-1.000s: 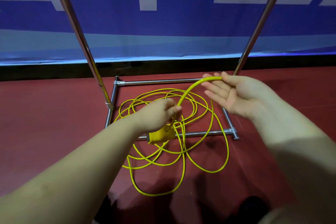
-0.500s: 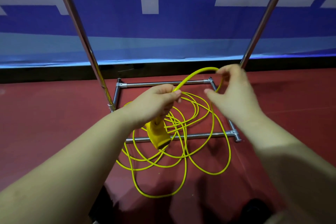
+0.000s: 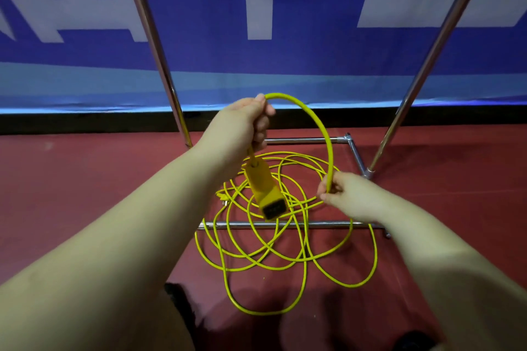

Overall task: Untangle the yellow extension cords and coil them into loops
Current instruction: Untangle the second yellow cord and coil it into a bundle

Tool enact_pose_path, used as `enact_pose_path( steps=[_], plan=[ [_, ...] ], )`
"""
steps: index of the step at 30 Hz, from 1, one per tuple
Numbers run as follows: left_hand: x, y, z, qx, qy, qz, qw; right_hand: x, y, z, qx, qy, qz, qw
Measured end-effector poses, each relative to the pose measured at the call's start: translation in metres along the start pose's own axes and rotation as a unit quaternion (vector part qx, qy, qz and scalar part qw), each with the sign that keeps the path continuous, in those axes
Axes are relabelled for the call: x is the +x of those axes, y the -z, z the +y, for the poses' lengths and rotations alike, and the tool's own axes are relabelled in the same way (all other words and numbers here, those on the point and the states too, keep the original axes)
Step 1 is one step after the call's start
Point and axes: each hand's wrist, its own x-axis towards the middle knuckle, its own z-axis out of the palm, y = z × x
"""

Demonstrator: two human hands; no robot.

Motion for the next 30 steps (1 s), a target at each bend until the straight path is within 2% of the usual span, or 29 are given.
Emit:
enact_pose_path(
  steps=[3,5,7,9,11,14,18,21,24,27,28,30],
  plan=[
    [-0.001,0.002,0.000,-0.044,-0.007,0.041,0.998,0.001,-0.011,0.012,-0.101,-0.047,-0.048,0.993],
    [-0.002,0.003,-0.005,-0.075,-0.007,0.071,0.995,0.001,-0.009,0.014,-0.137,-0.052,-0.015,0.989],
    [-0.003,0.002,-0.014,-0.093,-0.010,0.091,0.991,0.001,-0.001,0.006,-0.052,-0.033,0.048,0.997],
    [-0.005,-0.001,-0.023,-0.075,0.004,0.087,0.993,-0.002,0.008,-0.009,0.159,-0.021,0.084,0.984],
    [-0.008,-0.006,-0.031,-0.037,0.037,0.039,0.998,-0.008,0.017,-0.025,0.357,-0.029,0.086,0.930],
    [-0.007,-0.013,-0.038,0.028,0.075,-0.044,0.996,-0.015,0.030,-0.038,0.525,-0.055,0.084,0.845],
    [-0.006,-0.013,-0.049,0.122,0.089,-0.099,0.984,-0.013,0.038,-0.040,0.647,-0.087,0.089,0.752],
    [-0.008,-0.012,-0.060,0.197,0.099,-0.144,0.965,-0.011,0.041,-0.039,0.686,-0.081,0.099,0.716],
    [-0.013,-0.017,-0.060,0.161,0.117,-0.182,0.963,-0.010,0.040,-0.040,0.674,-0.052,0.136,0.724],
    [-0.015,-0.021,-0.055,0.148,0.099,-0.188,0.966,-0.009,0.038,-0.042,0.629,-0.013,0.167,0.759],
    [-0.015,-0.020,-0.054,0.150,0.086,-0.180,0.968,-0.009,0.036,-0.043,0.593,-0.004,0.166,0.788],
    [-0.014,-0.017,-0.052,0.125,0.066,-0.146,0.979,-0.010,0.028,-0.043,0.470,-0.010,0.137,0.872]
  ],
)
